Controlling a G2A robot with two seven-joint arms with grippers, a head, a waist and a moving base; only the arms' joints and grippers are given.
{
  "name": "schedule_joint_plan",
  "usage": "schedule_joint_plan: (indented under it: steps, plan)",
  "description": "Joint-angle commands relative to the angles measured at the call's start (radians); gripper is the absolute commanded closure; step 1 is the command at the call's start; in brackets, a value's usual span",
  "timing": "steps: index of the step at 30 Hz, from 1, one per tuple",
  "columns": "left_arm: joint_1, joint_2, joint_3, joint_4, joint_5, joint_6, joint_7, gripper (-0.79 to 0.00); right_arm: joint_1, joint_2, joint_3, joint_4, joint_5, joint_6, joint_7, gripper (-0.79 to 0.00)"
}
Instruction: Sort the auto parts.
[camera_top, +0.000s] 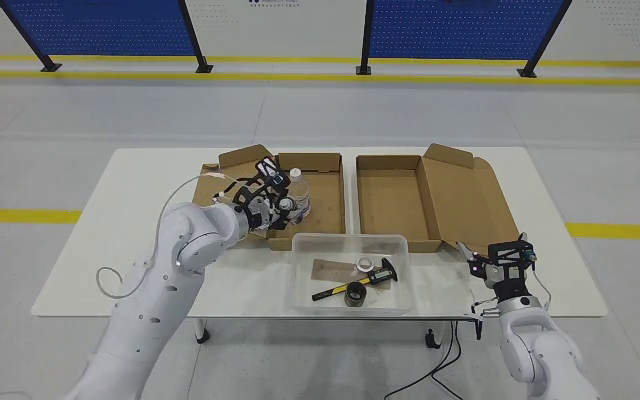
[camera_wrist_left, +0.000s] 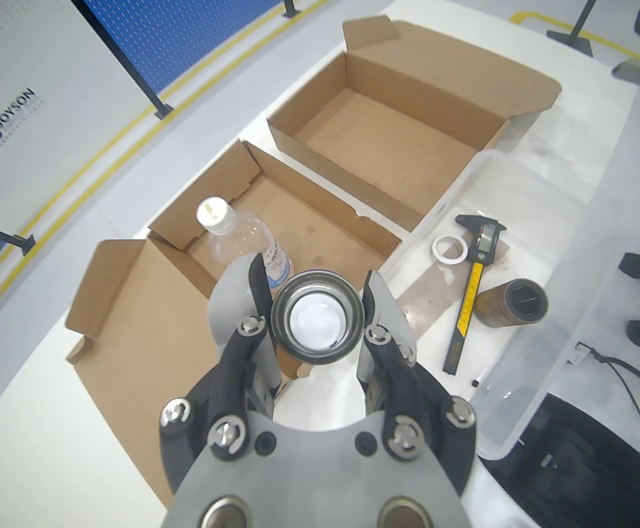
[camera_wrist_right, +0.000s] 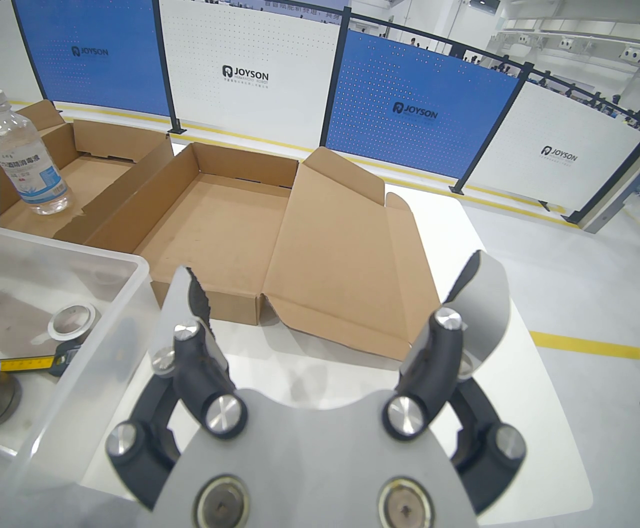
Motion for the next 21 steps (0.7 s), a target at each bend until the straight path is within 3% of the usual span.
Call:
schedule_joint_plan:
  steps: [1, 13, 21]
  plan:
    - [-0.037, -0.007, 0.030, 0.065, 0.008, 0.009, 0.016, 0.000, 0.000, 0.000, 0.000, 0.000, 0.000, 0.000, 0.000, -0.785]
    - [-0.186, -0.042, 0.157, 0.375, 0.074, 0.007, 0.117, 0.000, 0.000, 0.000, 0.000, 0.000, 0.000, 0.000, 0.000, -0.785]
    - [-0.264, -0.076, 0.237, 0.535, 0.113, 0.051, 0.185, 0.000, 0.000, 0.000, 0.000, 0.000, 0.000, 0.000, 0.000, -0.785]
